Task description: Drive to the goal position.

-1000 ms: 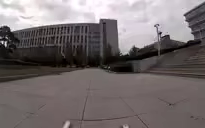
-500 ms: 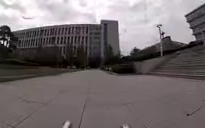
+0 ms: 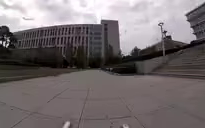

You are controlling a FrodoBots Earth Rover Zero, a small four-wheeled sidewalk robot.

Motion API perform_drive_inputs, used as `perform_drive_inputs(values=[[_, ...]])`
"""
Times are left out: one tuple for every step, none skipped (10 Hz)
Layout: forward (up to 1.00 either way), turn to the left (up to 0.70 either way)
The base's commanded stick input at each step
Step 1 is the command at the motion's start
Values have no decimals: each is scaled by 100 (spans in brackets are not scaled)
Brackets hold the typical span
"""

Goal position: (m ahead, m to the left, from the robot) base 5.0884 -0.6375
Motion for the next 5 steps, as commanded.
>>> perform_drive_inputs(values=[[70, 0], [70, 0], [70, 0], [70, 0], [70, 0]])
